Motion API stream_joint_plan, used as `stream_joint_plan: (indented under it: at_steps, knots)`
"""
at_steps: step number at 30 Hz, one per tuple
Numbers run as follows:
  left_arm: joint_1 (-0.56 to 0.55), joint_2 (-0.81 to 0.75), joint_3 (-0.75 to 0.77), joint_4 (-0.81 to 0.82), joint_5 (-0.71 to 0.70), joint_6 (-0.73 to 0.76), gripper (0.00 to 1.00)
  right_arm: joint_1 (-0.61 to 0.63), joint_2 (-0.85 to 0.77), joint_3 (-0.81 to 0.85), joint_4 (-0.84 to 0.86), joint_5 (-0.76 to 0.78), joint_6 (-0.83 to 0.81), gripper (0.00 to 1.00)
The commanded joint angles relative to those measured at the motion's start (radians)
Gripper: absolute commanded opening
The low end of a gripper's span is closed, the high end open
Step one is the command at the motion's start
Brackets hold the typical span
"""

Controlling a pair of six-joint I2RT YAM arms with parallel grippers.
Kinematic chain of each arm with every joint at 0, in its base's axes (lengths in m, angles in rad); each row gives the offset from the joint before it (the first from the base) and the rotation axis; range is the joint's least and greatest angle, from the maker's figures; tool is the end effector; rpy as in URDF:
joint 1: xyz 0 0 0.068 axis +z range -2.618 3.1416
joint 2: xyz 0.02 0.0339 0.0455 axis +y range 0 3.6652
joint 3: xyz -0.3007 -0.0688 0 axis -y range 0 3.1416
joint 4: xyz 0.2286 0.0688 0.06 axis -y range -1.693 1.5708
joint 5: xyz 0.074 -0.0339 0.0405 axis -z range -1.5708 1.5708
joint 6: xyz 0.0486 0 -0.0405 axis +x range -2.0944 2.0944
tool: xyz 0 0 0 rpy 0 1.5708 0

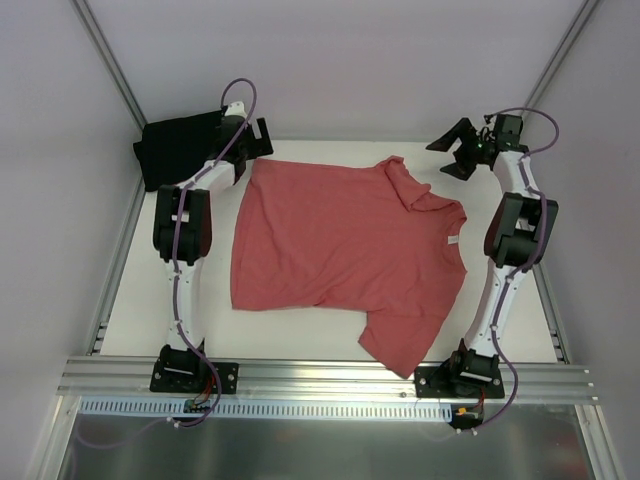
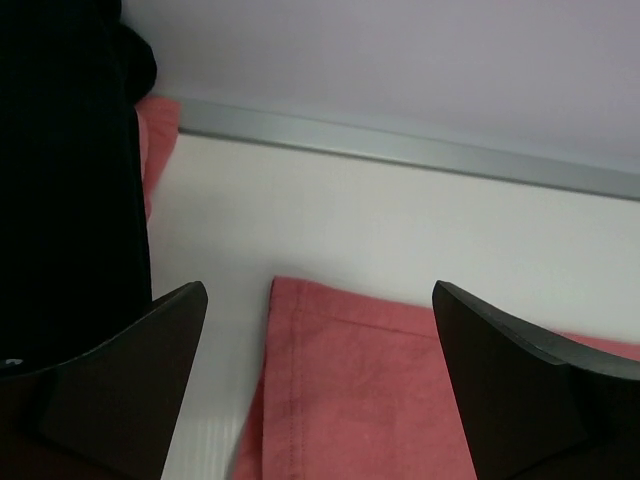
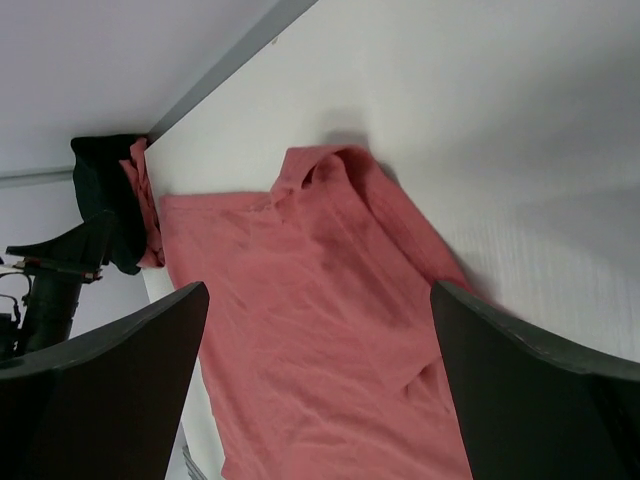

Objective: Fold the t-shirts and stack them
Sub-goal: Grap the side of the flattened tshirt furthest away from the robot with both arms

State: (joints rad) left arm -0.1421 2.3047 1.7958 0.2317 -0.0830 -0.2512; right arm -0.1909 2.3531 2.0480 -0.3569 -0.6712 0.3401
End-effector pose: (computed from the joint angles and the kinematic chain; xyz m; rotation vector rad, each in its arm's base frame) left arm 0.5629 -0.0765 0.2443 -0.1589 1.8448 -0.1977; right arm 0.5520 -0.0759 0.2465 0.2111 2.1759 0.8280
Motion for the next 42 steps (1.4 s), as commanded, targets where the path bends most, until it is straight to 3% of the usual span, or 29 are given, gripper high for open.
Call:
stream_joint_plan:
  at_steps: [1, 11, 30, 32, 36, 38, 42]
  knots:
    - [0.009, -0.099, -0.032, -0.034, 0.040, -0.017, 0.99, -0.005, -0.133, -0.077, -0.060, -0.011, -0.084, 0.99]
    - [0.009, -0.250, -0.015, -0.294, 0.262, -0.140, 0.99, -0.001, -0.157, -0.275, 0.009, -0.042, -0.064, 0.98]
    - [-0.013, -0.349, -0.036, -0.404, 0.279, -0.092, 0.99, 0.005, -0.057, -0.290, 0.144, -0.073, 0.013, 0.86]
    - [-0.013, -0.349, -0.036, -0.410, 0.284, -0.089, 0.99, 0.005, -0.043, -0.281, 0.154, -0.076, 0.020, 0.83]
    - [-0.013, -0.356, -0.047, -0.414, 0.282, -0.082, 0.99, 0.005, -0.002, -0.247, 0.191, -0.099, 0.056, 0.57]
    - [-0.013, -0.360, -0.049, -0.420, 0.279, -0.072, 0.99, 0.007, 0.021, -0.223, 0.191, -0.096, 0.069, 0.55]
    - [-0.013, -0.363, -0.049, -0.423, 0.270, -0.057, 0.99, 0.007, 0.049, -0.189, 0.202, -0.100, 0.088, 0.37]
